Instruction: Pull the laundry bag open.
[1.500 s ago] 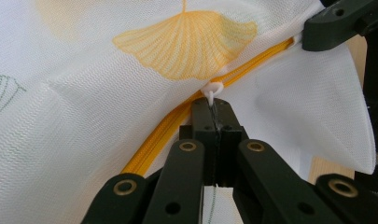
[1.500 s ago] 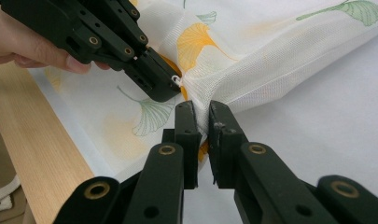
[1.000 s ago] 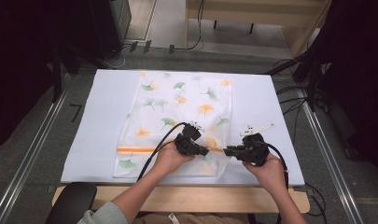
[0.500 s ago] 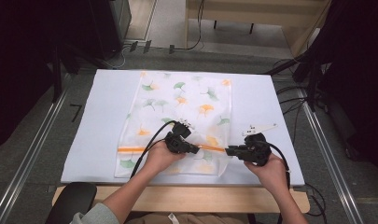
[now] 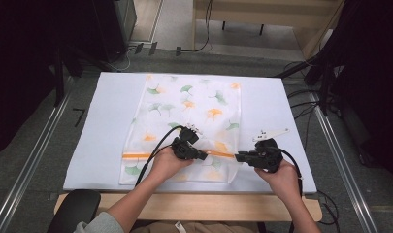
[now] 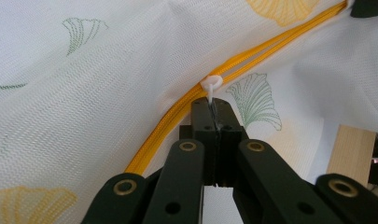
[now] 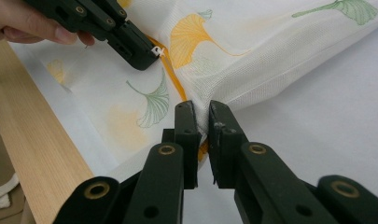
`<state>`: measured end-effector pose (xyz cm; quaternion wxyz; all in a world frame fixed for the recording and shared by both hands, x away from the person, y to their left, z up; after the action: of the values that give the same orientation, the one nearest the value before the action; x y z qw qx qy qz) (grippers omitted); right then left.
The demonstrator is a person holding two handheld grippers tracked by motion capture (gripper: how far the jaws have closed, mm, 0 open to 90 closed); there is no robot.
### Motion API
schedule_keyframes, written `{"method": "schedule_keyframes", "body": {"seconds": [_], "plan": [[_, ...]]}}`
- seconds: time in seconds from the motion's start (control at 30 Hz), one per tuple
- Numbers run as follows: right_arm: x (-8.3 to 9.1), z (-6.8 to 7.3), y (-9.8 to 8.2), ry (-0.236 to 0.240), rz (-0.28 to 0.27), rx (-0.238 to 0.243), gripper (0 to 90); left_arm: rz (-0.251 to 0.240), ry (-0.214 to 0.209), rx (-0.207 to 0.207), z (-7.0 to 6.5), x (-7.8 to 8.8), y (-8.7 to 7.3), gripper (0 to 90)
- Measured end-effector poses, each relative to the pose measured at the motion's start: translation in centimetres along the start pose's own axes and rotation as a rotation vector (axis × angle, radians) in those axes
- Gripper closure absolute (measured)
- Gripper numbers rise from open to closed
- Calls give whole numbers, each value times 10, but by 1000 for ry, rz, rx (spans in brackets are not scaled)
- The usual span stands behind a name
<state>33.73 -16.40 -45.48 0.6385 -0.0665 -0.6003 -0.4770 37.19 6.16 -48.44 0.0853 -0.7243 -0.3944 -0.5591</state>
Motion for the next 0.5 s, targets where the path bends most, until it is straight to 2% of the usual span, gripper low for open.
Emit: {"method": "schedule_keyframes", "body": {"seconds": [0.37, 0.5], "plan": [[1, -1, -1, 2, -1, -4, 851, 0, -7, 9, 1, 0, -1, 900], [2, -1, -1, 2, -6, -2, 851, -2, -11, 24, 4, 1, -3, 900]]}}
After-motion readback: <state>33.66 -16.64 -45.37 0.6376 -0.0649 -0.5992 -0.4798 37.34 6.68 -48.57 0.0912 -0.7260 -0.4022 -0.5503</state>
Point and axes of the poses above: each handheld gripper's, and its own axes: x roughly backward along the jaws, y roughly out of its top, z roughly to its left, the point moved 4 cm from there along -x, roughly forward along the jaws, and after that the axes turned 13 degrees about z, right-handed, at the moved point
